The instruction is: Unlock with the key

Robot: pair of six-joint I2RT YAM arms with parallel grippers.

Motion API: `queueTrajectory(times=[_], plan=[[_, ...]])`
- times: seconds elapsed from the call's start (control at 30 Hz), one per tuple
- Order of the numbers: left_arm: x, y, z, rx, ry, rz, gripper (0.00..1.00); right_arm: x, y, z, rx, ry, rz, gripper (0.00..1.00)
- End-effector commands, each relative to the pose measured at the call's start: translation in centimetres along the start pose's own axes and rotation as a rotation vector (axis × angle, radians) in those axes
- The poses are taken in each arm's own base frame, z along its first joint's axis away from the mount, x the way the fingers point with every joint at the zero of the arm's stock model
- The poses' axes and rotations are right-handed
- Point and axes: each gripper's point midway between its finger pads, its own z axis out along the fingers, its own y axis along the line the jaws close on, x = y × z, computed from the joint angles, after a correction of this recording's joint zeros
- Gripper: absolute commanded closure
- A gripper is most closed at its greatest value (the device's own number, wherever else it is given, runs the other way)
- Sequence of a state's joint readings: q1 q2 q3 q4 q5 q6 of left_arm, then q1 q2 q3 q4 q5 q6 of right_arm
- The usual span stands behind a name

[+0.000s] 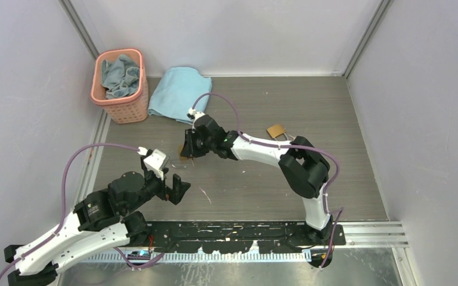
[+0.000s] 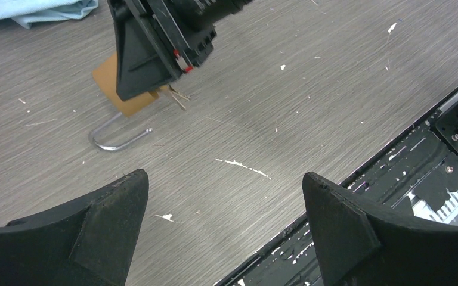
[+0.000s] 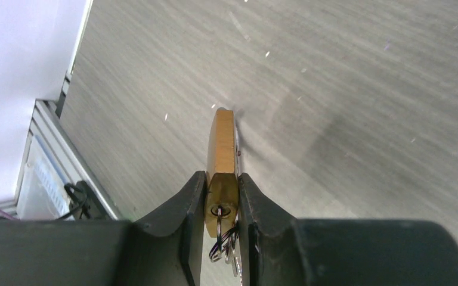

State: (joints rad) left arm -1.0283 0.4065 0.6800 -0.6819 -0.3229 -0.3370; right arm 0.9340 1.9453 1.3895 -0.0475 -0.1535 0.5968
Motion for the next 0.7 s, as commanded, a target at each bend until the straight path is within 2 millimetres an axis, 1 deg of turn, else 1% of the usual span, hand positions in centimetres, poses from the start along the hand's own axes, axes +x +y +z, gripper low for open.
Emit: queueTrajectory(times=[0.0, 0.33, 0.6, 0.67], plan=[[-0.5, 0.2, -0.1, -0.012, -0.024, -0.007, 0.0, -5.7, 0.6, 0.4, -0.083, -0.117, 0.023, 0.99], [-0.4, 0.4, 0.0, -0.026, -0.019, -0.004, 0.0, -7.4, -3.3, 3.3, -0.079, -0.127, 0.094, 0.99], [-0.4, 0.6, 0.0, -0.034, -0.019, -0.004, 0.0, -8.8, -4.7, 5.3, -0.099, -0.159, 0.13, 0.99], [-0.4, 0.6, 0.0, -0.036, -0.02, -0.004, 0.0, -9.0, -5.2, 5.9, -0.096, -0.162, 0.139, 0.96]])
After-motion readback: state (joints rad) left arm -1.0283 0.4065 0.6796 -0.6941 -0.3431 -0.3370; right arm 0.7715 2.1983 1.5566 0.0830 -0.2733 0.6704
